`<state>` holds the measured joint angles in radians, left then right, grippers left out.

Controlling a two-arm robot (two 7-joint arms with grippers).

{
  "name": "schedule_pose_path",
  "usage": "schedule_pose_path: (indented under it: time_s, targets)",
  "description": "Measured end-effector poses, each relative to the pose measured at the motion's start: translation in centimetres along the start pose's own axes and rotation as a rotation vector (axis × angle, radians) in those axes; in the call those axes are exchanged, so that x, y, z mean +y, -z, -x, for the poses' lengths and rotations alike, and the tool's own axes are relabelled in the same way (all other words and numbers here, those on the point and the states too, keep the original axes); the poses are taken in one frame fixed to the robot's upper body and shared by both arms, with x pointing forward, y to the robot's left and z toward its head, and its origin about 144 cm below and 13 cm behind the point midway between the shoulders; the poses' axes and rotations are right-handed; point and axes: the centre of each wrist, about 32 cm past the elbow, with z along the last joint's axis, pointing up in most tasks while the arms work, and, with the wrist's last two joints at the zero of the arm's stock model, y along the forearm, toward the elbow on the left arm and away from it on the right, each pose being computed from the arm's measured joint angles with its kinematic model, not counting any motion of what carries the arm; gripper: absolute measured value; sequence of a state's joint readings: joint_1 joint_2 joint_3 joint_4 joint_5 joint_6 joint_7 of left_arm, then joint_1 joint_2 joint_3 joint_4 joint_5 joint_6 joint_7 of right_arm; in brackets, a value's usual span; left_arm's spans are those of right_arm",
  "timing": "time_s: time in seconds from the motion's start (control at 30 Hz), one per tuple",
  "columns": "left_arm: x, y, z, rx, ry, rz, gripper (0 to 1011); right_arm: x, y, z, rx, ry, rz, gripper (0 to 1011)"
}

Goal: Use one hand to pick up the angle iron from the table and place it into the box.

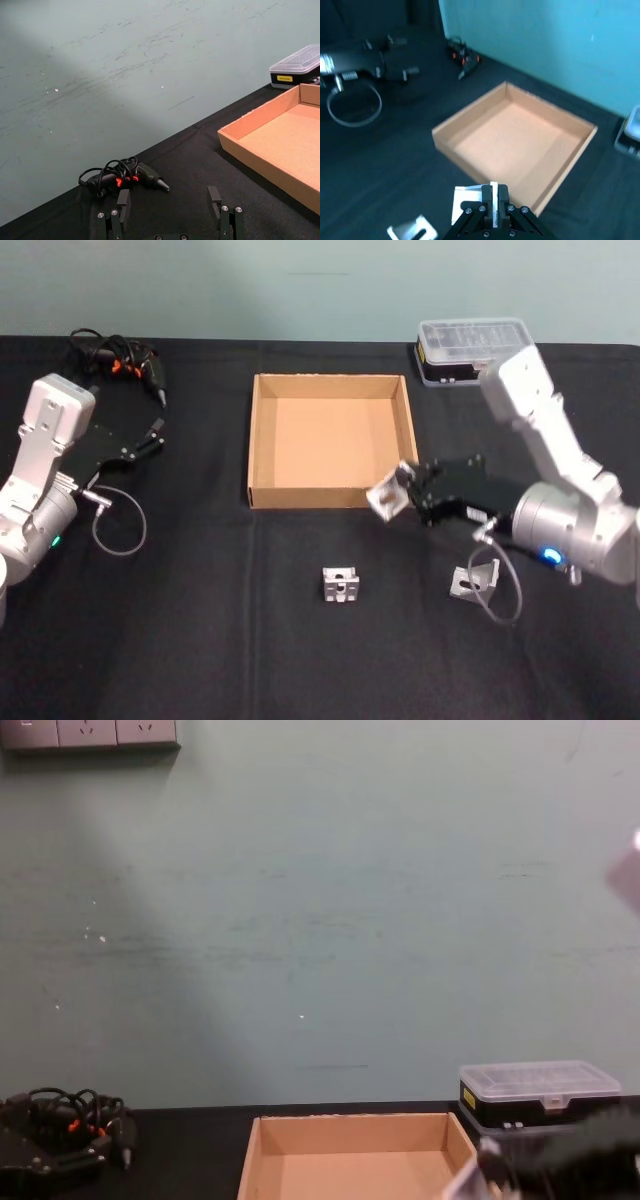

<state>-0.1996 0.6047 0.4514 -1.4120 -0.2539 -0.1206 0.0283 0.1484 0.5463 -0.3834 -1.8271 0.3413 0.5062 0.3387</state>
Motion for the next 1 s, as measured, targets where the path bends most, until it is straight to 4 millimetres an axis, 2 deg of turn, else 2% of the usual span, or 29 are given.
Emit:
schedule_pose_path:
  time_s: [0.23,0.37,0.5,0.7,1.0]
  targets:
    - [0.0,0.0,0.0,0.000,0.000,0.000,1000,0.3,-4.0,-1.6,-0.054,-0.010,-0.040,78]
    - [0.0,0.0,0.0,0.000,0.000,0.000,1000,1.9,-6.5,-3.7,-0.081,0.008,-0.028,78]
    - [0.0,0.0,0.0,0.000,0.000,0.000,1000,3.8,-8.1,-5.4,-0.072,0.026,0.009,78]
    - [0.0,0.0,0.0,0.000,0.000,0.000,1000,7.2,-8.8,-6.9,-0.050,0.036,0.092,78]
    - [0.0,0.0,0.0,0.000,0.000,0.000,1000,11.9,-7.9,-5.9,-0.072,0.012,0.172,78]
